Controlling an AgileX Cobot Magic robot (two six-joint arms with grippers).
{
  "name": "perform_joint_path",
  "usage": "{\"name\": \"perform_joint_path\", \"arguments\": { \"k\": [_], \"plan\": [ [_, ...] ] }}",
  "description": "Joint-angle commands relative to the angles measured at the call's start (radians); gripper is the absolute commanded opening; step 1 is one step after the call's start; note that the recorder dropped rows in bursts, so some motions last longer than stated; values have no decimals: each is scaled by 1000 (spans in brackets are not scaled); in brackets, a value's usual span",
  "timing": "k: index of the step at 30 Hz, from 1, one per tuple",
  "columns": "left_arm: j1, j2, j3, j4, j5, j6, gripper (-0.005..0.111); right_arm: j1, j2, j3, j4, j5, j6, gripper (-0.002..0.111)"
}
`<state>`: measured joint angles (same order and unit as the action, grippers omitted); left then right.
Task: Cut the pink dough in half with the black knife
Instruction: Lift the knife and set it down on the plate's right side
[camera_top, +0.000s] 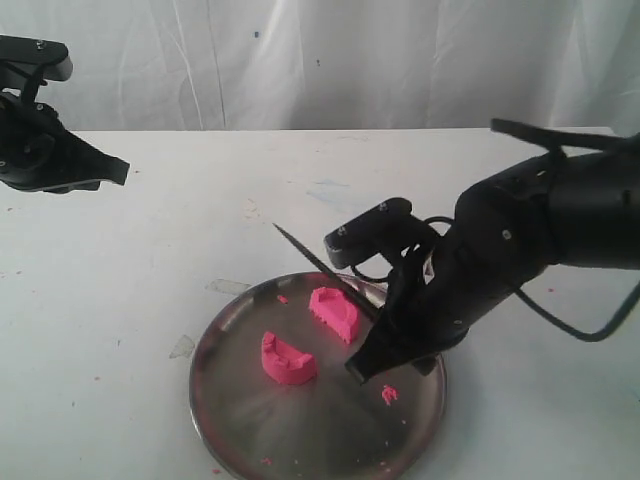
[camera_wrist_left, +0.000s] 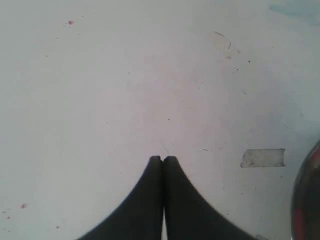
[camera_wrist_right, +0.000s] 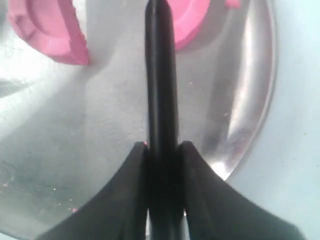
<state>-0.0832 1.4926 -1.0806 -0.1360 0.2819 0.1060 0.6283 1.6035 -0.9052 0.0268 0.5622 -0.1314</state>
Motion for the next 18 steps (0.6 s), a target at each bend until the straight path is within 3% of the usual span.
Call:
{"name": "perform_joint_path", "arguments": {
  "k": [1, 7, 18],
  "plan": [
    [1, -9, 5, -12, 25, -2, 0, -46, -66, 0, -27, 3, 28, 0],
    [1, -9, 5, -12, 47, -2, 0, -132, -16, 0, 85, 42, 102, 0],
    [1, -9, 5, -43, 77, -2, 0, -135, 112, 0, 160, 26, 79, 0]
  ]
}}
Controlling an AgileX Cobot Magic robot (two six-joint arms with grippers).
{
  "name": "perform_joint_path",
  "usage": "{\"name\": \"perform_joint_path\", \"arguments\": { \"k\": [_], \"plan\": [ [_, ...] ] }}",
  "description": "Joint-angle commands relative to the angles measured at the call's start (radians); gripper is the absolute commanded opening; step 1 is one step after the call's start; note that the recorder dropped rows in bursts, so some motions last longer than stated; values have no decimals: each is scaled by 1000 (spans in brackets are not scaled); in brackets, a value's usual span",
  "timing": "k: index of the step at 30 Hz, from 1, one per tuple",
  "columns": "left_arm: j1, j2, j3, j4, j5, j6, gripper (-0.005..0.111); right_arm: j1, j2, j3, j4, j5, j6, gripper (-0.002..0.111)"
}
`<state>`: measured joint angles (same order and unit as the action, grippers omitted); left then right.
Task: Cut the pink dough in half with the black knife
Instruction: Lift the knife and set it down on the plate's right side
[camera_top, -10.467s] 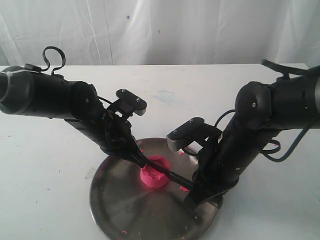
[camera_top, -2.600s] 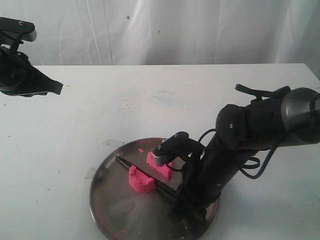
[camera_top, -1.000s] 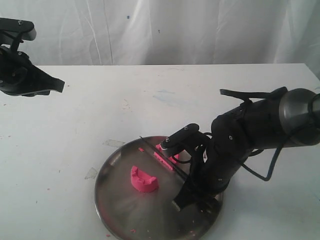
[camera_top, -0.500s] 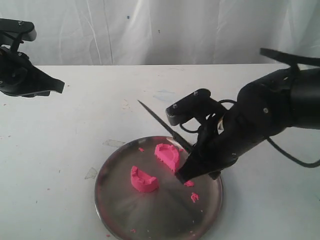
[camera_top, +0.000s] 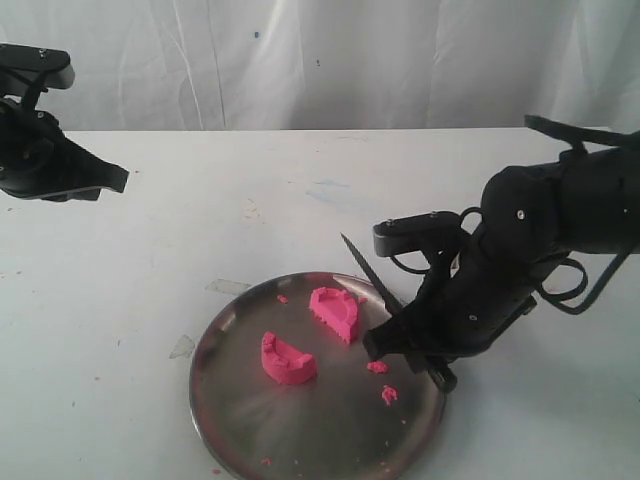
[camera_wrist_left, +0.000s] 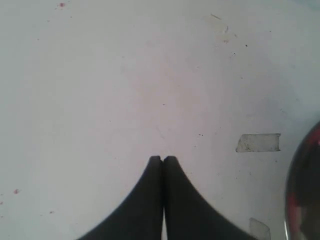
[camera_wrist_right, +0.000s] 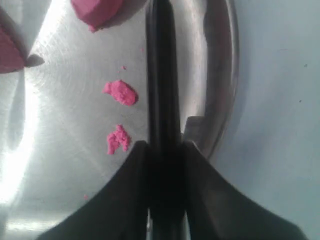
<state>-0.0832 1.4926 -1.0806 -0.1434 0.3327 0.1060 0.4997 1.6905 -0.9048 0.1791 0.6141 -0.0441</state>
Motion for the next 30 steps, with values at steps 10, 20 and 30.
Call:
{"name": "perform_joint_path", "arguments": {
  "k": [10, 20, 30],
  "plan": [
    [1, -9, 5, -35, 26, -2, 0, -6, 38, -1, 135, -27, -113, 0],
    [1, -9, 5, -35, 30, -2, 0, -6, 71, -1, 135, -33, -117, 14],
    [1, -9, 5, -35, 30, -2, 0, -6, 71, -1, 135, -33, -157, 17]
  ]
}}
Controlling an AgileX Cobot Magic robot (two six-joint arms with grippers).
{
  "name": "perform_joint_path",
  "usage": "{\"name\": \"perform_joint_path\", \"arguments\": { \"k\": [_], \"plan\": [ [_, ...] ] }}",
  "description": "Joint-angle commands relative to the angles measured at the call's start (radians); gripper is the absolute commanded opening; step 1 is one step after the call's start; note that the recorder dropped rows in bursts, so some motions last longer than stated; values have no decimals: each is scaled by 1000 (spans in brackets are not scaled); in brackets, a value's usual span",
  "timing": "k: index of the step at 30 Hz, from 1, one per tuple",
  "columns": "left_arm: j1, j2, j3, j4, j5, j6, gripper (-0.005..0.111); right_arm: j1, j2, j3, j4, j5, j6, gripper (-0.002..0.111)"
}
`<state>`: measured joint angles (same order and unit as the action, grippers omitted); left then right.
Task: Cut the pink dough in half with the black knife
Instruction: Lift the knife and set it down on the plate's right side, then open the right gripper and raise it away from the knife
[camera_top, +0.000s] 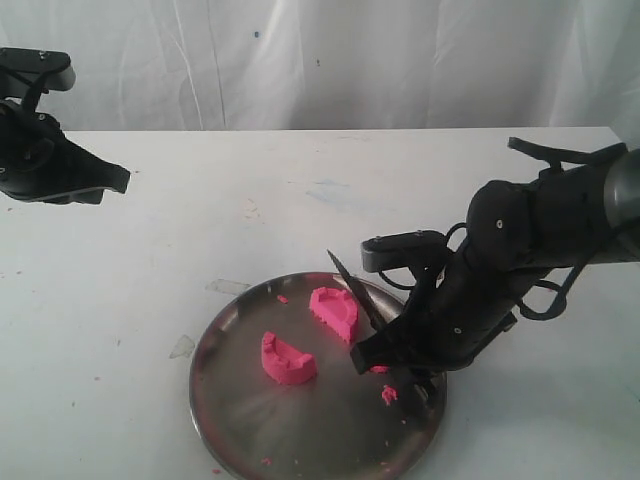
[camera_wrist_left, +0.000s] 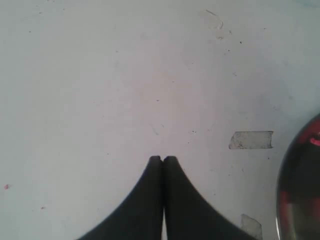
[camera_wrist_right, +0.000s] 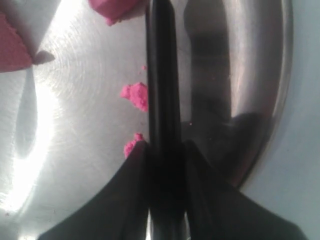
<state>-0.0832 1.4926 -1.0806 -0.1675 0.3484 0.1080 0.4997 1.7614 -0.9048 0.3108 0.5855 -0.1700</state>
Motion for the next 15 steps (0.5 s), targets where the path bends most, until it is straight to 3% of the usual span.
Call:
{"name": "perform_joint_path", "arguments": {
  "k": [1, 8, 15],
  "plan": [
    [1, -9, 5, -11, 15, -4, 0, -6, 0, -1, 3, -2, -42, 18],
    [1, -9, 5, -11, 15, -4, 0, -6, 0, -1, 3, -4, -63, 39],
    [1, -9, 5, -11, 15, -4, 0, -6, -18, -34, -6, 5, -63, 40]
  ]
}}
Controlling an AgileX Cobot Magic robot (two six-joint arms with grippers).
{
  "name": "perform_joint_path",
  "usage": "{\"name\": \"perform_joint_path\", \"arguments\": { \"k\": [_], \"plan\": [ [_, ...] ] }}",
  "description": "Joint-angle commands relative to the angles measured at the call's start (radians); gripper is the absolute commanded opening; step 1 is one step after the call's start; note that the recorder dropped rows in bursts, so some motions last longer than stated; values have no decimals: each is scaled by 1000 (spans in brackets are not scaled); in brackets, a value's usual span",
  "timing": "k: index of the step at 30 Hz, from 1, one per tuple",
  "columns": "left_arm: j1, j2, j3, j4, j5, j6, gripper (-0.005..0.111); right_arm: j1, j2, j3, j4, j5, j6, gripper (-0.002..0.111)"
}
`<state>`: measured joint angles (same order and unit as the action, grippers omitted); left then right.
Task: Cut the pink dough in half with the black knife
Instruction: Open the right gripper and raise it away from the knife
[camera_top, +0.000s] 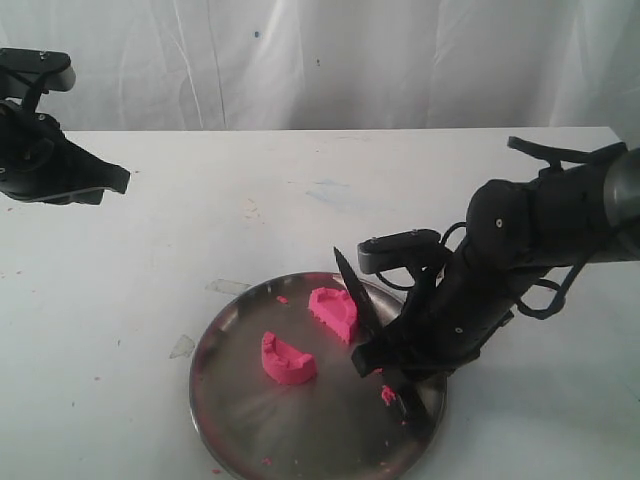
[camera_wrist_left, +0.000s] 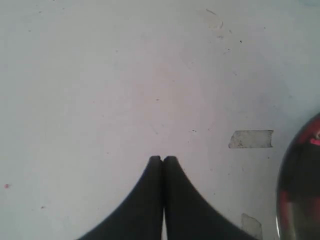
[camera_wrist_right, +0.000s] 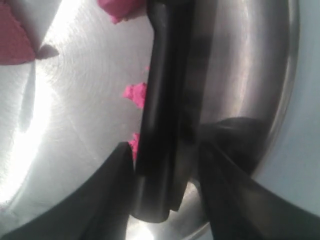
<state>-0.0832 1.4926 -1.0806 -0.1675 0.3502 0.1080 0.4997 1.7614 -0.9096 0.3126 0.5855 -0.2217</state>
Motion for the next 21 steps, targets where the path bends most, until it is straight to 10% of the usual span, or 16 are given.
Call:
{"name": "perform_joint_path", "arguments": {
  "k": [1, 11, 21],
  "plan": [
    [1, -9, 5, -11, 13, -4, 0, -6, -27, -36, -20, 11, -11, 40],
    [1, -9, 5, 21, 40, 22, 0, -134, -130, -57, -207, -25, 74, 39],
    [2, -8, 128, 232, 43, -113, 0, -451, -134, 17, -230, -109, 185, 0]
  ]
}}
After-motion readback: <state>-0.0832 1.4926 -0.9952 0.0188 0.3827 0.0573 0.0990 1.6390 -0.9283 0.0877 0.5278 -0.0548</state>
